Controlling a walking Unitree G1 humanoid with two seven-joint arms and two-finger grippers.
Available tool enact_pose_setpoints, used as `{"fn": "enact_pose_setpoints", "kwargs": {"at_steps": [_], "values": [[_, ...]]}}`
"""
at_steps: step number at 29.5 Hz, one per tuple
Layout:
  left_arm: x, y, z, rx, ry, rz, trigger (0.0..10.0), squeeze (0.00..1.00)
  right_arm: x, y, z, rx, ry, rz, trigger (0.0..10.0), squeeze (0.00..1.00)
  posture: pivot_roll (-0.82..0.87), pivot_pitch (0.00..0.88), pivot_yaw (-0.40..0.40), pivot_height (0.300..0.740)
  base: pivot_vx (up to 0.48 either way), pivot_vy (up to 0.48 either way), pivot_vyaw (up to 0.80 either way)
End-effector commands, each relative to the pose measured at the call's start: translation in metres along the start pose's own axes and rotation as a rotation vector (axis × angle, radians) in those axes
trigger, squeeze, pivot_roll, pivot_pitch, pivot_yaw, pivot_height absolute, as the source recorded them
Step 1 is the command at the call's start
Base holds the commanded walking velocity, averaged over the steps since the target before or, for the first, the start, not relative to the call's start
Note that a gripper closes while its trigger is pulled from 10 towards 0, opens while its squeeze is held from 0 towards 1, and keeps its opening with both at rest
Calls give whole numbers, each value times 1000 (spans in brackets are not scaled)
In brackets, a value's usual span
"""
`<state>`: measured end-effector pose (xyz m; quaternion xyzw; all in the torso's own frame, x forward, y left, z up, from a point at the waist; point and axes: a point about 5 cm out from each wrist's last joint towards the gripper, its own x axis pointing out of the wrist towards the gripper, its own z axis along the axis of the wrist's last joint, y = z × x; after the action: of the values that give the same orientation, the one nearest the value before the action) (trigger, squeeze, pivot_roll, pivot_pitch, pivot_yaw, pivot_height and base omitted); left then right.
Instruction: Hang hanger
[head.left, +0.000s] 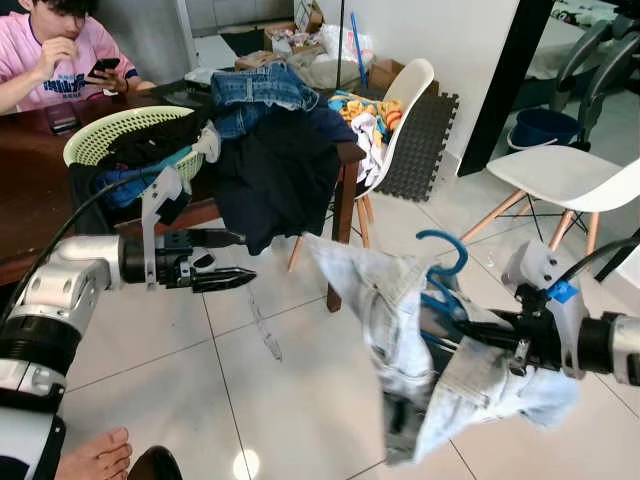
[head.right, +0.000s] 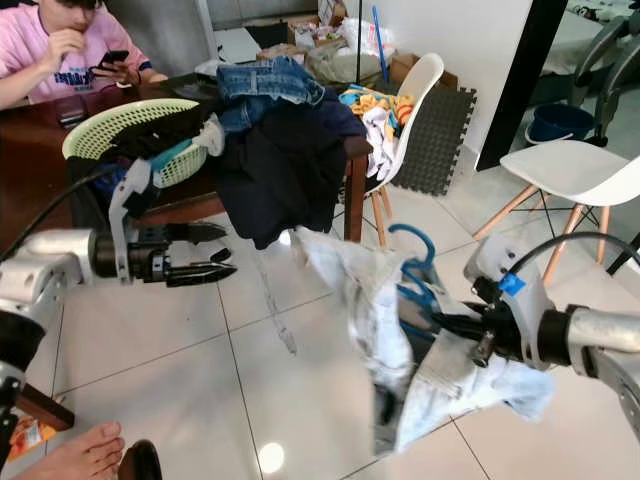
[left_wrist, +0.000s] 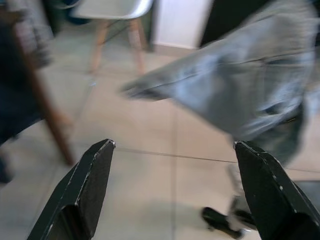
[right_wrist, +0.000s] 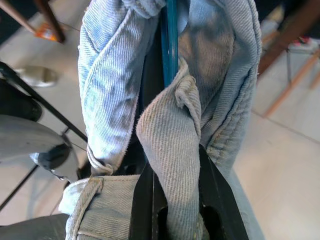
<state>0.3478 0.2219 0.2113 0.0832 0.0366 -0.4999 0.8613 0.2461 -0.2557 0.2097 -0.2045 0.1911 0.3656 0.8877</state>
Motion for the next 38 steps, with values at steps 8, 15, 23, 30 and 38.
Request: {"fn": "enact_pose_setpoints", "kwargs": {"at_steps": [8, 15, 23, 30, 38], "values": [[2, 8, -65, -198, 12, 557, 10000, 0, 19, -26, -52, 307, 3, -478, 0, 0, -64, 62, 18, 740, 0, 0, 0], [7, -71, -169, -507, 87, 722, 10000, 0, 45, 28, -136, 708, -15, -714, 10000, 0, -62, 61, 1, 740, 69, 0, 0], [-9, -103, -203, -469, 207, 833, 10000, 0, 52, 84, -186, 793, 97, -763, 10000, 0, -52, 57, -3, 740, 461, 0, 0], [-11, -109, -208, -443, 250, 855, 10000, 0, 56, 102, -211, 815, 151, -795, 10000, 0, -49, 61, -3, 740, 458, 0, 0], [2, -106, -202, -403, 233, 838, 10000, 0, 27, 92, -254, 861, 201, -850, 10000, 0, -54, 62, -2, 740, 480, 0, 0]]}}
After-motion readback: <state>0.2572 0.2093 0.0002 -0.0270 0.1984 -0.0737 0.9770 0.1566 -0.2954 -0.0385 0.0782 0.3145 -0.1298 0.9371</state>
